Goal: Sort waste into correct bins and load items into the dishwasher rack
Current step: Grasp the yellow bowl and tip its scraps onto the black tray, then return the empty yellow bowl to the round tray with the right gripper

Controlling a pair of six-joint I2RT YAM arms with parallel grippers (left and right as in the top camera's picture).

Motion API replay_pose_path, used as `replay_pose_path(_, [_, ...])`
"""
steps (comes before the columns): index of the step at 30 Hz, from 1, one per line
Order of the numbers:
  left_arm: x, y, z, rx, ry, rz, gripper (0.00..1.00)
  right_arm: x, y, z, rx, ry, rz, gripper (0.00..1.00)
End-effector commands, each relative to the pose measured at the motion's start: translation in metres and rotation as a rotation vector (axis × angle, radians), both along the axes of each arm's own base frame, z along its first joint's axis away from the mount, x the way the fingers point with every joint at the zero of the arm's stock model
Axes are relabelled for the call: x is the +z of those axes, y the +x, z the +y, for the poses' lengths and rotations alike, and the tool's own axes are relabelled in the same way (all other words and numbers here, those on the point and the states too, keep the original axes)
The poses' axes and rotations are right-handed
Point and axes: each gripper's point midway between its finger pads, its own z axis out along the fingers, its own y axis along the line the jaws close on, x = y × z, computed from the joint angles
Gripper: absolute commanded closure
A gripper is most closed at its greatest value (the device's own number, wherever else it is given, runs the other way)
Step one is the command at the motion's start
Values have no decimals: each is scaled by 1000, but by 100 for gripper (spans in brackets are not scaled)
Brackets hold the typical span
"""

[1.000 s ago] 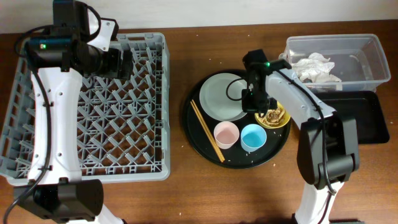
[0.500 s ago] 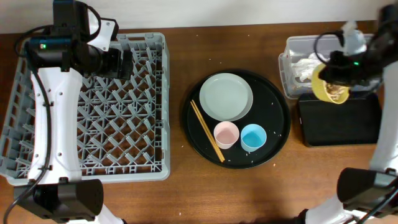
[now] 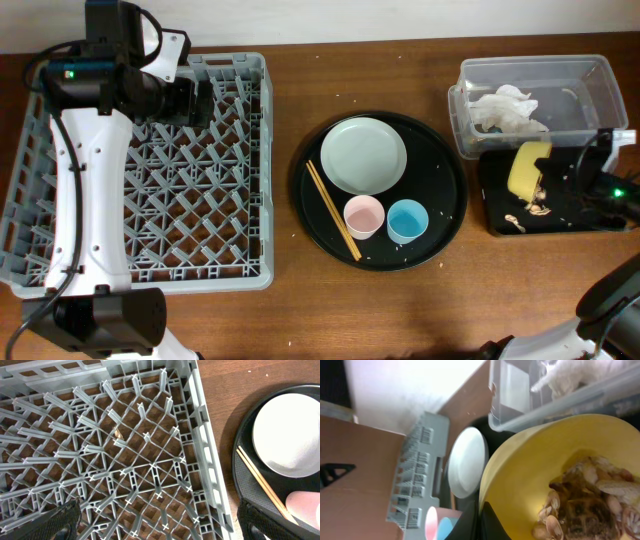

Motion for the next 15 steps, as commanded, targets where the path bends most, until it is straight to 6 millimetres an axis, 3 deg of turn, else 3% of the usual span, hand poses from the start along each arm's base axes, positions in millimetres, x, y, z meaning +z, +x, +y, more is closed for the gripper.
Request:
replay_pose_path(1, [2, 2, 1, 2, 4, -7, 1, 39, 0, -10, -29, 118, -195, 96])
replay_pose_path(10, [2, 2, 1, 2, 4, -7, 1, 64, 2, -18, -10, 102, -396, 96])
replay_pose_path(15, [2, 2, 1, 2, 4, -7, 1, 64, 2, -19, -19, 134, -368, 96])
